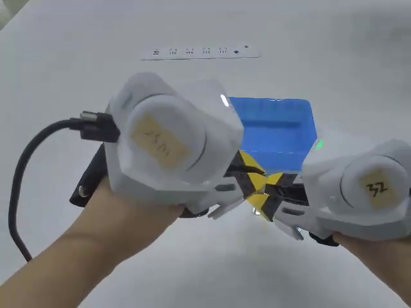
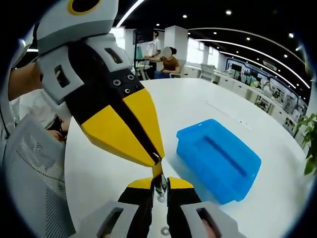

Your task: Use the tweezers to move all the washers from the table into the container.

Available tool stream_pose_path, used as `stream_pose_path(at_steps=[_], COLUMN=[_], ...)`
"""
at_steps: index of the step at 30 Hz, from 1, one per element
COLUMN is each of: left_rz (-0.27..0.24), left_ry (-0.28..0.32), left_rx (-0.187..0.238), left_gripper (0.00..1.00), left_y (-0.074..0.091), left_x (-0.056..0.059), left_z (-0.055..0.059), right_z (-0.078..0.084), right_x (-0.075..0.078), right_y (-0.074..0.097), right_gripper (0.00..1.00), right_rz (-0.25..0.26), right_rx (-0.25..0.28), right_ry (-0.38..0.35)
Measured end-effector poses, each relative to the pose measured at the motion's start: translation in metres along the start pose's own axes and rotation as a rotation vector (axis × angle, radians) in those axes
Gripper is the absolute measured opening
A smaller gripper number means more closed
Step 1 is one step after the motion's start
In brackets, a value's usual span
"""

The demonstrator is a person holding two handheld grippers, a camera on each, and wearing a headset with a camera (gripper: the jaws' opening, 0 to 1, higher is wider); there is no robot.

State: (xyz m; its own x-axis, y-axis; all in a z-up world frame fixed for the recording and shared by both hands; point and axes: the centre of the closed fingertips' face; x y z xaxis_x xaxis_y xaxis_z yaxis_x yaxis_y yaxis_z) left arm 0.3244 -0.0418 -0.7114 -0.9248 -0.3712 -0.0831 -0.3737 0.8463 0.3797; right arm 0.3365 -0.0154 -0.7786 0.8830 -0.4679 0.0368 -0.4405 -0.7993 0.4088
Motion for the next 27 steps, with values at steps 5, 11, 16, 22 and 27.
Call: stream_pose_path(at_steps=[5, 11, 16, 22, 27], left_rz=[0.003, 0.001, 0.001, 0.008, 0.019], left_ry=[-0.002, -0.008, 0.0, -0.006, -0.029], left_rx=[-0.002, -0.012, -0.005, -0.009, -0.011], left_gripper=[0.0, 0.0, 0.0, 0.0, 0.0], left_y=[-0.0021, -0.002, -0.0026, -0.0047, -0.0037], left_x=[0.001, 0.0009, -0.0003, 0.0009, 0.0026], left_z=[0.0006, 0.0026, 0.0025, 0.0015, -0.0034], right_z=[0.0025, 0.0039, 0.0041, 0.0046, -0.0001], right_x=[0.0012, 0.0013, 0.0014, 0.0018, 0.0028], right_y=[0.0014, -0.0003, -0.0004, 0.0005, 0.0024], right_gripper=[0.06, 0.06, 0.05, 0.04, 0.04], right_rz=[0.002, 0.0, -0.005, -0.006, -0.005], right_rx=[-0.006, -0.002, -0.003, -0.011, -0.014], right_ry=[-0.002, -0.009, 0.008, 0.022, 0.055])
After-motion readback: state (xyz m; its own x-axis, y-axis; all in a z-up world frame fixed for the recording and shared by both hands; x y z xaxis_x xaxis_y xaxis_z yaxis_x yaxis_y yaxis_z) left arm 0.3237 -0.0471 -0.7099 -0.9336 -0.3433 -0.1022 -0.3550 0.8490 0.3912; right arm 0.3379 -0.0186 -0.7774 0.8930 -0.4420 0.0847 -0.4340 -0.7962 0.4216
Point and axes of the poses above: the centre of the closed fingertips' face, and the gripper's own axes: y roughly backward along the fingers, x roughly to its right, z roughly out of its underside, and after that the axes turned 15 degrees about x, right-handed
